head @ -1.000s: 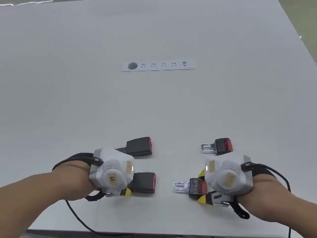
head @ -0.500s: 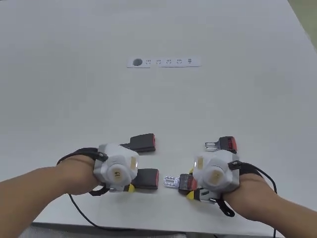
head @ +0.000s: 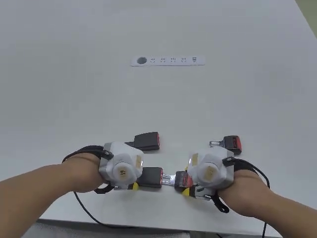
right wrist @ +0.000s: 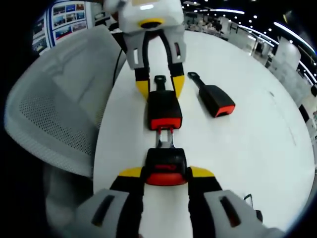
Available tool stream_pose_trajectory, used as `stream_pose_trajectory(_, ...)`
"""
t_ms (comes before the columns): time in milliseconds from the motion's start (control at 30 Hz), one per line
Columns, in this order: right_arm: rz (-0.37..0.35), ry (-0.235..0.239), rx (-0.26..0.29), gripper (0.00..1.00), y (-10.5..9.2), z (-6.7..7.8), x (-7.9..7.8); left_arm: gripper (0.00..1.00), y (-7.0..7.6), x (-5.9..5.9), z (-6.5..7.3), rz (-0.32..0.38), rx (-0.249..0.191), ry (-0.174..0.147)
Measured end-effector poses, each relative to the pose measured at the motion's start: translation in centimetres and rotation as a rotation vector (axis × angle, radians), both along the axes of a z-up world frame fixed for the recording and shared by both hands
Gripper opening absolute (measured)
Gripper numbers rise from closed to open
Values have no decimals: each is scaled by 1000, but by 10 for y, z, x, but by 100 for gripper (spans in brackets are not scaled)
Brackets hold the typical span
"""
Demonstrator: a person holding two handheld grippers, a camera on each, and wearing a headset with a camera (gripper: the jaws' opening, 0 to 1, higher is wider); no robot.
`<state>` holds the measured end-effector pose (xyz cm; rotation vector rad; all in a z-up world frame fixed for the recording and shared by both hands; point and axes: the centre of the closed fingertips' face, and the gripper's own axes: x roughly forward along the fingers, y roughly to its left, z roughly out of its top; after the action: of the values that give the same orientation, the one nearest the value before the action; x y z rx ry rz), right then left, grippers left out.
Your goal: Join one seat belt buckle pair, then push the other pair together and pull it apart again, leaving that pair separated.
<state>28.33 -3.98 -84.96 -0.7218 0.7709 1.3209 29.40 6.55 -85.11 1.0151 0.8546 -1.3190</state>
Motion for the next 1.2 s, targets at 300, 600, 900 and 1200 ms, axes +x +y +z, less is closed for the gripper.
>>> stream_pose_trajectory(300,17,-3,21,34,8,-1,2,30,-1,0,0,9,-4,2)
stream_pose_trajectory(600,45,10,10,32,10,-1,4,30,-1,-1,0,8,-8,8)
stream_pose_trajectory(900,46,10,-2,32,14,-1,5,29,-1,-1,0,23,-2,14)
stream_pose_trajectory(1200,64,7,-12,31,18,-1,6,29,1,-1,-1,44,-2,18)
